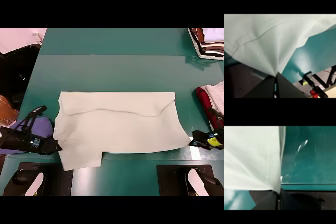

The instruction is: Fold the shirts.

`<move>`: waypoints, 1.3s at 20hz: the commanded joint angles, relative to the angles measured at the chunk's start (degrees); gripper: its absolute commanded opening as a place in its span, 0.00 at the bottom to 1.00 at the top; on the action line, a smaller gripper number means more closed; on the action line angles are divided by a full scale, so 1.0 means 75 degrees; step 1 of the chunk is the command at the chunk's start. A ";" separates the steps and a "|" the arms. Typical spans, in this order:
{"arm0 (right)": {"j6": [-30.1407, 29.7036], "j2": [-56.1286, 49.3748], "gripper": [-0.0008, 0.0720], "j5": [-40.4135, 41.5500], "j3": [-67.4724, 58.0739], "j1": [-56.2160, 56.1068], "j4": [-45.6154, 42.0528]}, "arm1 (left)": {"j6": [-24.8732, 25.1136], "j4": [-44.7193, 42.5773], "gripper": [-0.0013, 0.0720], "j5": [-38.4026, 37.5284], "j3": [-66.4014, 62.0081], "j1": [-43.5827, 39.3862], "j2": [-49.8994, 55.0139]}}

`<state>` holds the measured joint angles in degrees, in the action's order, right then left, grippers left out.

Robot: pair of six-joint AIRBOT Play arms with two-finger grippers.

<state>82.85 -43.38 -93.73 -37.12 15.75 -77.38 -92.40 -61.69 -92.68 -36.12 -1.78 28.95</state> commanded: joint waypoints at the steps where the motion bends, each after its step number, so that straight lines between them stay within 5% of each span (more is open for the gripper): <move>1: 0.0157 0.0207 0.03 -0.0119 -0.0889 -0.0152 -0.0029 | -0.0102 -0.0204 0.04 0.0565 -0.0708 0.0006 0.0082; 7: 0.0157 -0.2340 0.03 0.1160 -0.2967 -0.1687 -0.0026 | 0.0801 -0.0871 0.05 0.3480 -0.1518 0.0006 0.2760; 13: 0.0154 -0.4951 0.04 0.1364 -0.5077 -0.2057 0.0090 | 0.0778 -0.1309 0.05 0.5351 -0.2550 0.0006 0.4975; 17: 0.0140 -0.6027 0.04 0.1387 -0.5855 -0.1865 0.1224 | 0.0775 -0.1317 0.05 0.6478 -0.2582 0.0006 0.5292; 18: 0.0064 -0.6193 0.13 0.1448 -0.5957 -0.1804 0.1524 | 0.0764 -0.1297 0.10 0.6580 -0.2582 0.0006 0.5292; 19: -0.0035 -0.6315 0.45 0.1512 -0.6024 -0.1763 0.1836 | 0.0702 -0.1291 0.46 0.6583 -0.2582 0.0006 0.5292; 20: -0.0117 -0.6373 0.59 0.1550 -0.6050 -0.1661 0.2034 | 0.0600 -0.1294 0.74 0.6513 -0.2585 0.0006 0.5292; 21: -0.0192 -0.6376 0.59 0.1547 -0.6044 -0.1539 0.2154 | 0.0580 -0.1300 0.81 0.6301 -0.2634 0.0006 0.5292; 23: -0.0466 -0.6336 0.59 0.1244 -0.6038 -0.1239 0.2168 | 0.0583 -0.1349 0.80 0.5642 -0.2853 0.0006 0.5292; 24: -0.0586 -0.6327 0.59 0.0991 -0.6035 -0.1026 0.2177 | 0.0583 -0.1349 0.66 0.5298 -0.2949 0.0006 0.5292; 26: -0.0670 -0.6327 0.59 0.0568 -0.5898 -0.0597 0.2186 | 0.0638 -0.1207 0.11 0.4771 -0.2984 0.0006 0.5292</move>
<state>79.75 -90.41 -85.47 -81.80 7.66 -62.57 -87.74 -71.57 -51.16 -57.52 -1.74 68.49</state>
